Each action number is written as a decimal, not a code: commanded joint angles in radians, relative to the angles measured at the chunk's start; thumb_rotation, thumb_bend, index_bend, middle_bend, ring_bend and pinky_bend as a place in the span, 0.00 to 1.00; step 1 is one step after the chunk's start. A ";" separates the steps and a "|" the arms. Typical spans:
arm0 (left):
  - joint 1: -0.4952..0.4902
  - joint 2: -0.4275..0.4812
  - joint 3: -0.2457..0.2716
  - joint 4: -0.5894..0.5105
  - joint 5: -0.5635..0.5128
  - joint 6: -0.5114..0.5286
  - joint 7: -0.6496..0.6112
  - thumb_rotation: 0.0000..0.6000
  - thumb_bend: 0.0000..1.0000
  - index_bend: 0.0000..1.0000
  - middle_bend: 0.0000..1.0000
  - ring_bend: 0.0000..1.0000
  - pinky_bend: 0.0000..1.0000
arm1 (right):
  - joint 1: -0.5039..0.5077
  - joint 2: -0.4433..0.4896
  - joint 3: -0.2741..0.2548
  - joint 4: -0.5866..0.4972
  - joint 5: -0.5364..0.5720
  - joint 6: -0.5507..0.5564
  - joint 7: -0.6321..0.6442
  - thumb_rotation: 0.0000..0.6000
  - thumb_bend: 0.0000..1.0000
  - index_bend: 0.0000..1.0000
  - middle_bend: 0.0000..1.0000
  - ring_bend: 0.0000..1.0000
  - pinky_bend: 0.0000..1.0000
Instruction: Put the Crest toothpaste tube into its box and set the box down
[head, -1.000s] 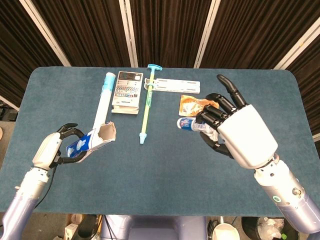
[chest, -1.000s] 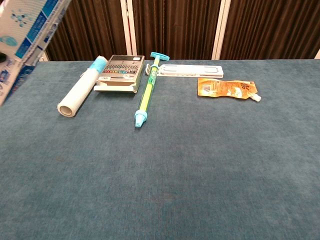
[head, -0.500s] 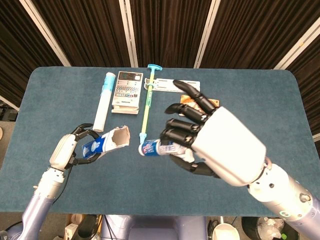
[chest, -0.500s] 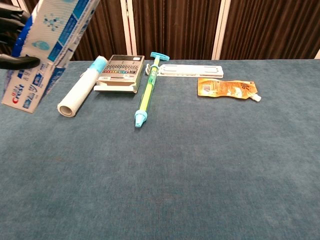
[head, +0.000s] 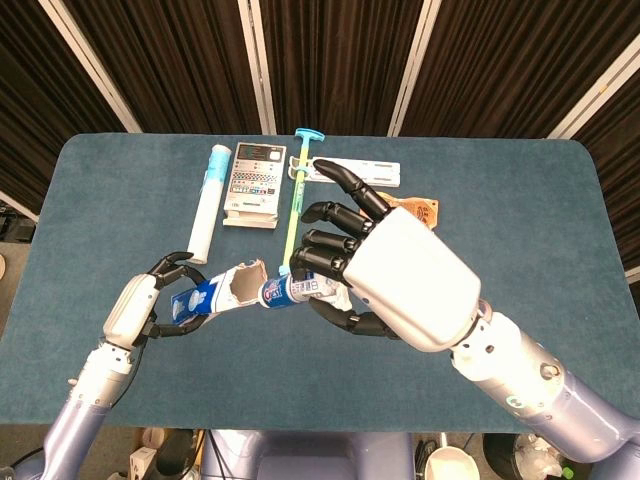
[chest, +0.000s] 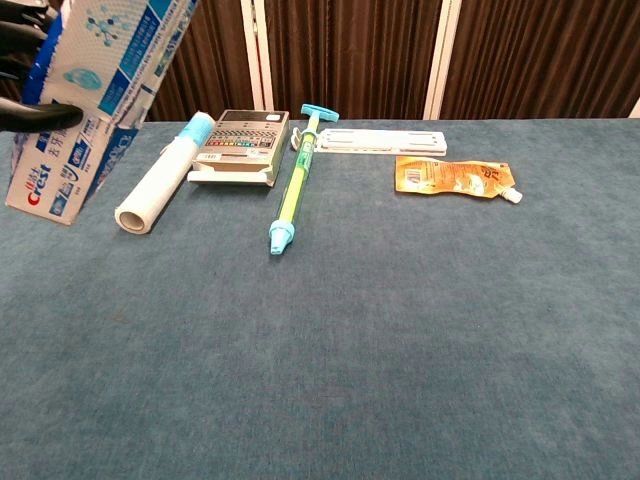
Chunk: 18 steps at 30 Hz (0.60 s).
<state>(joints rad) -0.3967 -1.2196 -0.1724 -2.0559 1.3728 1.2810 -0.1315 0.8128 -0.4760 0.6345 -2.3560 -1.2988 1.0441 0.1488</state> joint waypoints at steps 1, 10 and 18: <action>0.002 0.004 -0.003 -0.002 0.002 0.004 -0.004 1.00 0.34 0.44 0.44 0.17 0.27 | 0.029 -0.039 -0.013 0.000 0.026 -0.005 -0.044 1.00 0.47 0.51 0.64 0.29 0.00; -0.005 -0.016 -0.003 0.006 0.002 -0.003 -0.008 1.00 0.34 0.44 0.44 0.17 0.27 | 0.105 -0.119 -0.009 0.000 0.082 -0.011 -0.109 1.00 0.47 0.51 0.64 0.30 0.00; -0.007 -0.028 0.005 -0.015 0.035 0.004 0.000 1.00 0.34 0.44 0.44 0.17 0.27 | 0.170 -0.187 -0.022 0.000 0.165 -0.015 -0.189 1.00 0.47 0.51 0.64 0.30 0.00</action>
<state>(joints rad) -0.4048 -1.2485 -0.1678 -2.0672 1.4049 1.2823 -0.1305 0.9725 -0.6509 0.6182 -2.3560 -1.1443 1.0285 -0.0278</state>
